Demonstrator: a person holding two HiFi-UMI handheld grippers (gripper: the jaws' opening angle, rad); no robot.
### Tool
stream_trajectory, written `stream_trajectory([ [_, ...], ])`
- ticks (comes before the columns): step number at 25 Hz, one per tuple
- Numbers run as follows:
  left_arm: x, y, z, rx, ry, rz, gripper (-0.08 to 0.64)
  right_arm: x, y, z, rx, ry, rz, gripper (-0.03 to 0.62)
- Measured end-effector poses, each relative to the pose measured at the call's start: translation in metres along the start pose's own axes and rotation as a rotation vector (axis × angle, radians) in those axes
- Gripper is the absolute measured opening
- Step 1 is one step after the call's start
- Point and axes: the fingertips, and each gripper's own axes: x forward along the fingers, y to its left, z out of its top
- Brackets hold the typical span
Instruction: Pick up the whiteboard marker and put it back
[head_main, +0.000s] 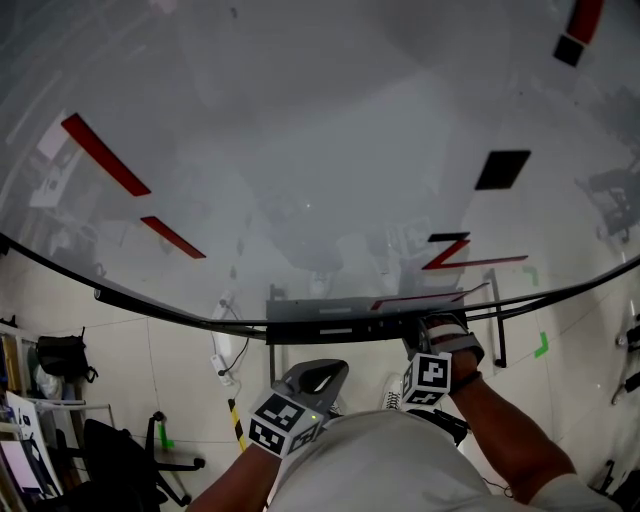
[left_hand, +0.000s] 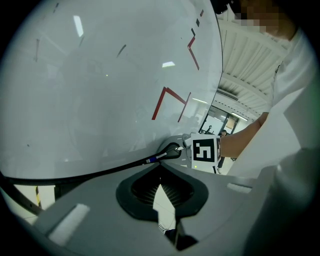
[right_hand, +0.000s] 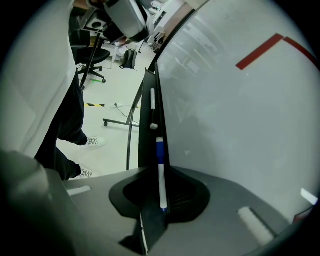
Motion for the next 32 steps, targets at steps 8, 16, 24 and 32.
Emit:
stream_trajectory([
  [8,0.001,0.0,-0.002,-0.006,0.003,-0.002,0.017,0.004,-0.003,0.0,-0.007,0.007,0.0,0.035],
  [16,0.003,0.0,-0.001,-0.011,0.001,-0.003,0.017,0.003,-0.002,-0.001,-0.028,0.004,0.006,0.035],
  [24,0.006,-0.002,-0.003,-0.014,0.004,-0.011,0.017,-0.011,0.0,-0.003,-0.028,-0.011,-0.004,0.035],
  [32,0.012,-0.008,0.003,-0.015,-0.004,-0.035,0.017,-0.04,-0.014,0.004,0.163,-0.124,-0.023,0.035],
])
